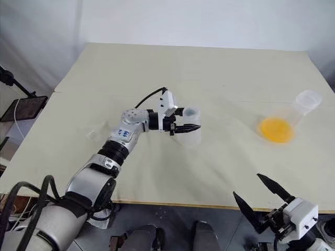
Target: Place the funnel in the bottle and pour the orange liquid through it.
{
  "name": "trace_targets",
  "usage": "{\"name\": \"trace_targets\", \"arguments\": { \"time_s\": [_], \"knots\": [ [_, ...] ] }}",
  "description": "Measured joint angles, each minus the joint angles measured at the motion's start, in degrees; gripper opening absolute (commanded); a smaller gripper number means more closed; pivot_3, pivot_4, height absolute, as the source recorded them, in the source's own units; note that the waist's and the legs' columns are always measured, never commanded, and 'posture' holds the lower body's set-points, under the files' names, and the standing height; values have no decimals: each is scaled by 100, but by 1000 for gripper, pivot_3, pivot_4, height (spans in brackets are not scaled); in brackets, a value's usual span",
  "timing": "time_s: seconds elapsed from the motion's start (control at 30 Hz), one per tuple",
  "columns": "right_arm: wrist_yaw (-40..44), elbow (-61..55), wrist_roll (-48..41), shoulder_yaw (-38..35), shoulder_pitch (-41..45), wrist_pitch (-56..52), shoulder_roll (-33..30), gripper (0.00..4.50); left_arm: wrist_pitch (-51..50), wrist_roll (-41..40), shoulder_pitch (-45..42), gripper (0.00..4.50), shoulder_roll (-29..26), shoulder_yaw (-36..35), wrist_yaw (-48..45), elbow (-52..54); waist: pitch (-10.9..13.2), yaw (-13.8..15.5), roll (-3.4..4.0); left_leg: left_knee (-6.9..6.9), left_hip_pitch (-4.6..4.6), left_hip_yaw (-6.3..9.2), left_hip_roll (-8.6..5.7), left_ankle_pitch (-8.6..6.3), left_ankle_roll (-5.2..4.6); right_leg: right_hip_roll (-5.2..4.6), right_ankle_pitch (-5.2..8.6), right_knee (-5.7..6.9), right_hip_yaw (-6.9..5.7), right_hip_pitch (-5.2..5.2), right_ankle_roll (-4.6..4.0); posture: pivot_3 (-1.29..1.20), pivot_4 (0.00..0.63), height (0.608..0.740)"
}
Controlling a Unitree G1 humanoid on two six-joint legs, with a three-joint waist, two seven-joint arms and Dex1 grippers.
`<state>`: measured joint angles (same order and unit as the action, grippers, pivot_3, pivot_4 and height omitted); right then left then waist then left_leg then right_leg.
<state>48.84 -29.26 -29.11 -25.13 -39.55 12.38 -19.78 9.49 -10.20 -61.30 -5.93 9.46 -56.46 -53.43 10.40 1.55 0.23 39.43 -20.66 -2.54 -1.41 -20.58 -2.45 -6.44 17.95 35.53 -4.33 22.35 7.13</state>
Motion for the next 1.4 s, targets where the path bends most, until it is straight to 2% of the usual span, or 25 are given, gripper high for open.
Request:
{"name": "trace_targets", "arguments": {
  "time_s": [0.23, 0.43, 0.6, 0.67, 0.9, 1.1, 1.27, 1.4],
  "knots": [
    [-332, -279, 104, 42, -137, 21, 126, 4500, 455, 159, -131, 2528, 210, -214, 172, -450, 0, 3, -1, 0, -1, 1, -1, 0, -1, -2, 0, 1, -1, 1, 0, 0, 150, 740],
    [-476, -350, 109, 168, 11, -33, 46, 4500, 348, 127, -154, 4492, 212, -422, -113, -523, 0, -1, -1, 1, -3, 0, -2, 1, -2, -1, 0, 2, -1, 3, 0, 0, 150, 740],
    [-528, -352, 47, 183, 360, -218, -255, 4500, -25, -44, 58, 4492, 103, -530, -545, 39, 0, -5, 0, 4, -5, 4, 0, 2, -3, 0, 0, 8, -3, 5, 0, 0, 150, 740],
    [-525, -340, 6, 226, 568, -317, -374, 4500, -153, -89, 314, 4492, -142, -628, -561, 409, 0, -36, 1, 6, -5, 2, 1, 2, -3, -1, 0, 9, 1, 8, 0, 0, 150, 740],
    [-378, -85, -128, 488, 1417, -677, -765, 4500, -782, -544, 1667, 4492, -1087, -1078, -712, 1974, -1, -39, 2, 21, -8, 16, 9, 1, -2, -12, 1, 18, -2, 6, -2, 0, 150, 740],
    [-74, 464, -425, 759, 2630, -1138, -1178, 4500, -1452, -1310, 3511, 4492, -1972, -1957, -516, 4136, -1, -78, 3, 39, -23, 52, 18, -3, 5, -29, 1, 16, 24, 2, -7, 0, 150, 740],
    [371, 770, -666, 1181, 3628, -1535, -1354, 4500, -1940, -1790, 5436, 4492, -2367, -3038, 157, 5779, -2, -121, 5, 42, -29, 62, 20, -7, 8, -33, 1, 6, 24, 0, -9, 0, 150, 740],
    [654, 995, -689, 1554, 4125, -1714, -1349, 4500, -2004, -2014, 6779, 4492, -2294, -3980, 619, 6193, -2, -129, 4, 43, -33, 67, 19, -9, 7, -36, 1, 1, 21, -1, -12, 0, 150, 740]
  ]
}}
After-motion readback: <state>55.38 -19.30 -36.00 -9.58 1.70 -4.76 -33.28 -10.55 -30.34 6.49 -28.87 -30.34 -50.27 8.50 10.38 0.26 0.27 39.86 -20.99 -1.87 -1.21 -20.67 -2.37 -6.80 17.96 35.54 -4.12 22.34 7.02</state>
